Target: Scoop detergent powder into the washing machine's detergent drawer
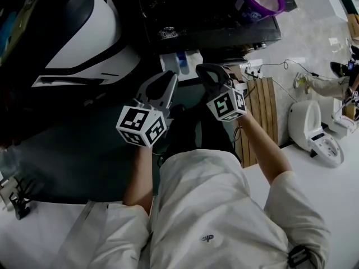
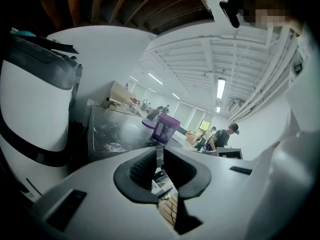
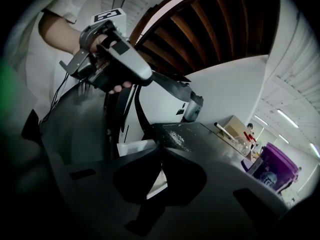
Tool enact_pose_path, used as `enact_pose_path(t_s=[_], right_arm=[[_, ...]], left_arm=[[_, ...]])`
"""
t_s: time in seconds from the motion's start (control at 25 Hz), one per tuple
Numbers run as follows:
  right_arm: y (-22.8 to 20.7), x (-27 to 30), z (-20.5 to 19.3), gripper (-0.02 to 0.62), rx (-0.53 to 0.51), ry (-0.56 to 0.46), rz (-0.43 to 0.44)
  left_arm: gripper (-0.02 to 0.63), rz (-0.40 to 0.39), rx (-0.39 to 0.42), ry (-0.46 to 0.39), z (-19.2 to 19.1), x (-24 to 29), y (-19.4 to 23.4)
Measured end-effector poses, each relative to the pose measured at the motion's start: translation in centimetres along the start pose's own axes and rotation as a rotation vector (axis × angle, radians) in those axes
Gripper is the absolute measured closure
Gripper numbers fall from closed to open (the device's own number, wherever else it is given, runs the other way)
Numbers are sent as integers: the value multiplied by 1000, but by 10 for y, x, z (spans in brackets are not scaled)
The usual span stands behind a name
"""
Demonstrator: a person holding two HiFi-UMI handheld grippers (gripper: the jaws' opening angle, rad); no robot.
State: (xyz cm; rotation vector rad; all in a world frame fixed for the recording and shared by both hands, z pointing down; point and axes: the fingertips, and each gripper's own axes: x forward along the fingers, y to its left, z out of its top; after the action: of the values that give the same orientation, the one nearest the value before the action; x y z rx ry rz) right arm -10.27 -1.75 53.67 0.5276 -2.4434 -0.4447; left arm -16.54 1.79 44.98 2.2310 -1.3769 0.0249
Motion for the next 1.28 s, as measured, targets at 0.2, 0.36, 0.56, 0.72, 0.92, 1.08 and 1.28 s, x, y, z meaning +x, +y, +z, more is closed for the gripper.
enact_pose_path(t_s=[0.2,0.36,0.56,0.72,0.92,1.08,1.28], right_arm=[[-15,-13,6,584,199,-42,-44],[-23,-23,10,584,293,-60,-63],[-34,-39,24,583,413,-113,-85],[-45,-52,35,583,473,-151,-105],[-53,-64,49,581,543,-189,-103],[-55,-73,53,581,569,-201,-111],[-66,-89,63,581,595,-231,-142]], left_arm=[[551,-6,15,-8,5,-2,-6],[551,-8,28,-15,10,-3,-9],[551,-15,39,-21,14,-3,-11],[551,-17,49,-29,19,-1,-12],[551,-14,84,-32,27,2,-16],[551,-11,92,-36,30,1,-17],[551,5,154,-20,30,0,-17]])
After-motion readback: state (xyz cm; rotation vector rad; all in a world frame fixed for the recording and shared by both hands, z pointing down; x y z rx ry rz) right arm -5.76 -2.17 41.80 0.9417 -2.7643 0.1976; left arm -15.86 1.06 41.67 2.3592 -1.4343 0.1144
